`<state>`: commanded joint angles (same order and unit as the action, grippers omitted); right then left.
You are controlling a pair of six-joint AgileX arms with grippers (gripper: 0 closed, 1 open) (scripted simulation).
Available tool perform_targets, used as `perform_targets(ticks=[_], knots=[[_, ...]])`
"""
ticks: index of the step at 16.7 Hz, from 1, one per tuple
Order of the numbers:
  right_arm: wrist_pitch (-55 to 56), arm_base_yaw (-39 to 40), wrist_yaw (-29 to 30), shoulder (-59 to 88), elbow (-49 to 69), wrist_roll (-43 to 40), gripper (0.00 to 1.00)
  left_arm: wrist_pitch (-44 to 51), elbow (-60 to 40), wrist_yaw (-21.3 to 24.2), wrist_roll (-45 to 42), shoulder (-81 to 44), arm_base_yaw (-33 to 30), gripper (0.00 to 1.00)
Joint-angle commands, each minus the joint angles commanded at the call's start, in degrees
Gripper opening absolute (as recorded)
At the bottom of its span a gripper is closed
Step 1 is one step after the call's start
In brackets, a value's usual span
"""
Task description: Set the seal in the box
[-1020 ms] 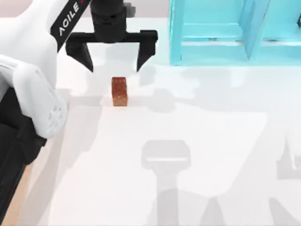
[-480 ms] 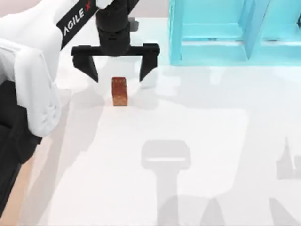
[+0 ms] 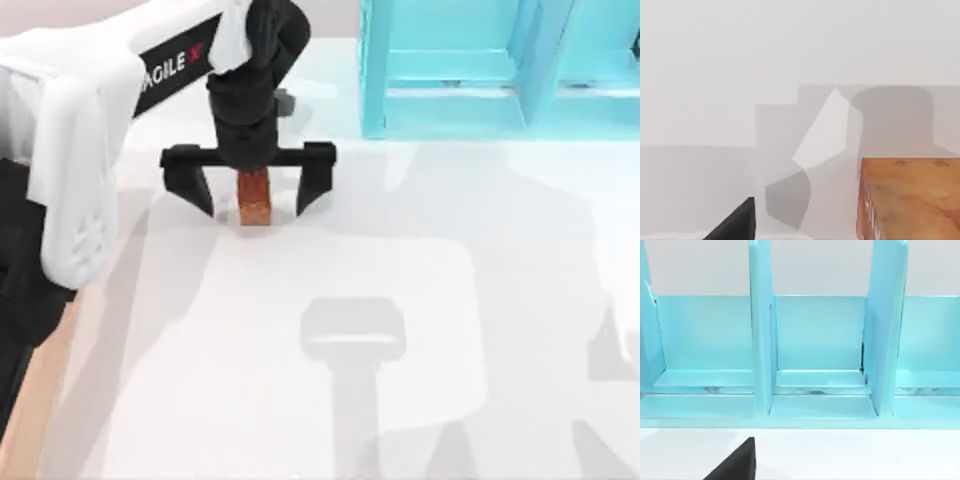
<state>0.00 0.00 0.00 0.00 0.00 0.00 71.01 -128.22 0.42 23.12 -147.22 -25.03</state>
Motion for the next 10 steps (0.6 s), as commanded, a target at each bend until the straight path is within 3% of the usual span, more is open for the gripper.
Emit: perform_targets(ticks=[4,10], knots=[[0.0,0.0,0.0,0.0,0.0,0.0,1.00,-0.1,0.1,0.0,0.0,0.0,0.0,1.00],[0.0,0.0,0.0,0.0,0.0,0.0,1.00,-0.1,0.1,0.0,0.0,0.0,0.0,0.55]])
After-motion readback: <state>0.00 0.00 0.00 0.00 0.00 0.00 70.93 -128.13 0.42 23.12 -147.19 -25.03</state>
